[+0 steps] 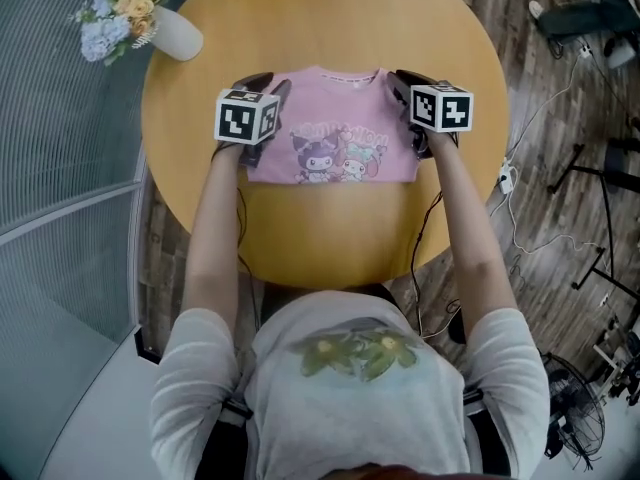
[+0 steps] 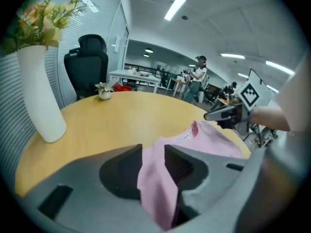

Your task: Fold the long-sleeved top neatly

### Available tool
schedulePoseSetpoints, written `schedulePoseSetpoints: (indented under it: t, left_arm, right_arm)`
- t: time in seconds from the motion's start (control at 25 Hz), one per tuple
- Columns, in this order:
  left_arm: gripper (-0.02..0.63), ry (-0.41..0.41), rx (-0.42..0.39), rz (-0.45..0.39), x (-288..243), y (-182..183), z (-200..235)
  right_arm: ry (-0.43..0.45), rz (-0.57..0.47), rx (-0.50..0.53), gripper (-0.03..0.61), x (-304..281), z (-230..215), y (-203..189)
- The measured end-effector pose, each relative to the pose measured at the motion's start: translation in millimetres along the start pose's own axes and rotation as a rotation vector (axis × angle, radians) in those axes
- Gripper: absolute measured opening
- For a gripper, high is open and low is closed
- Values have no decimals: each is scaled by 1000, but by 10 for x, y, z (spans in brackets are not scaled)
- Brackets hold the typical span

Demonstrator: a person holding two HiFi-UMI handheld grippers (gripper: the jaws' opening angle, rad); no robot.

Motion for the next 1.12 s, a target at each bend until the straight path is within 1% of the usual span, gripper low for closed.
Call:
schedulePoseSetpoints:
  t: [0.04,0.12,0.16,0.24,0.28,0.32,0.36,0.4,0.48,0.56,0.64,0.68,0.72,0.76,0.8,0.84,0.88,0.92,0.96,1.04,1.08,1.12]
  left_arm:
    - [138,-28,-11,20,56,-79,-78]
    - [138,-41,-9,56,210,-281,-233]
    - [138,-33,4,68,304,-396,-310]
    - [138,7,43,85,505,-645,-448]
    - [138,38,67,93,605,-778,-501]
    - [138,72,94,102,700,-914,-541]
    - [138,105,123,112,788,-1045,-569]
    - [138,134,153,124,867,-1169,-585]
    - [138,164,216,153,986,-1382,-602]
    - [140,134,286,178,1044,-1536,-643]
    - [150,78,361,182,1034,-1636,-707]
    - [150,64,390,180,1011,-1671,-731]
    - [149,68,410,178,987,-1697,-743]
    - [132,83,423,176,967,-1713,-746]
    - [111,97,437,171,954,-1718,-744]
    - [81,103,461,162,948,-1717,-744]
    - [58,101,495,146,954,-1711,-748]
    - [49,96,530,126,974,-1701,-756]
    - [46,91,556,106,1003,-1688,-762]
    - [44,86,566,84,1062,-1680,-758]
    - [44,88,553,93,1079,-1701,-756]
    - [44,93,535,115,1088,-1742,-765]
  right_arm:
    - [-23,25,14,91,22,0,-59]
    - [-106,69,58,91,91,-11,-201]
    - [-139,68,72,91,154,-14,-273]
    - [-166,38,46,92,339,-27,-446]
    - [-168,24,16,92,445,-40,-552]
    - [-170,16,-15,114,551,-58,-668]
    - [-177,11,-40,154,658,-84,-787]
    - [-186,7,-63,173,763,-117,-905]
    - [-200,8,-114,176,956,-193,-1131]
    - [-192,30,-181,178,1089,-266,-1357]
    - [-168,66,-236,181,1144,-315,-1569]
    - [-152,85,-255,179,1146,-324,-1662]
    - [-135,101,-271,179,1133,-325,-1746]
    - [-117,115,-287,179,1107,-323,-1822]
    - [-101,129,-302,175,1075,-318,-1887]
    - [-88,139,-314,135,1050,-311,-1937]
    - [-79,139,-321,67,1051,-296,-1964]
    - [-75,121,-321,40,1089,-266,-1958]
    - [-76,90,-315,34,1163,-218,-1921]
    - [-102,44,-313,31,1334,-98,-1841]
    - [-126,60,-327,31,1385,-54,-1853]
    - [-144,101,-351,31,1404,-29,-1921]
Point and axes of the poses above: the fingertips, and each gripper's own axes: x backward along the fingers, z to its left, y out of its top, the point moved 8 cm from there along x, backward along the fingers, and after that the axes turned 13 degrees about -x, right-handed, at the moved point
